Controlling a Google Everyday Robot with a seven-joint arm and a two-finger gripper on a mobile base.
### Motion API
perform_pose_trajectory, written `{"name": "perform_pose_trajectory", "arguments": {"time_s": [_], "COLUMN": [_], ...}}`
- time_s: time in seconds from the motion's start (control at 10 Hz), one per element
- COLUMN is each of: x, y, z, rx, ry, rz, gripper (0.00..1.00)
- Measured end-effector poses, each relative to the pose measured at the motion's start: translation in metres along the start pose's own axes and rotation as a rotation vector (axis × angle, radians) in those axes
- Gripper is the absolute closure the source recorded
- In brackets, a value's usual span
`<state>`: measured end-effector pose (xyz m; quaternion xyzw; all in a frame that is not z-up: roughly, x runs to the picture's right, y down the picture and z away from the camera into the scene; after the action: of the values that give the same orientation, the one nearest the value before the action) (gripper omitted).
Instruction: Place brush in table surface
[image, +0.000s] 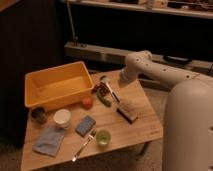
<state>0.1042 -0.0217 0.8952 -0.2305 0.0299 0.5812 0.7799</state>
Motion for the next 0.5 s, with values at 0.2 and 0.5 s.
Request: {"name": "perform_pose_trajectory", "arguments": {"time_s": [0.2, 0.5], "x": [0.002, -0.001], "y": [-0.002, 0.004], "z": [0.029, 0.053], "rx": [-0.013, -0.035], "ry": [0.004, 0.020], "rz": [-0.031, -0.065], "gripper": [0.28, 0.20]}}
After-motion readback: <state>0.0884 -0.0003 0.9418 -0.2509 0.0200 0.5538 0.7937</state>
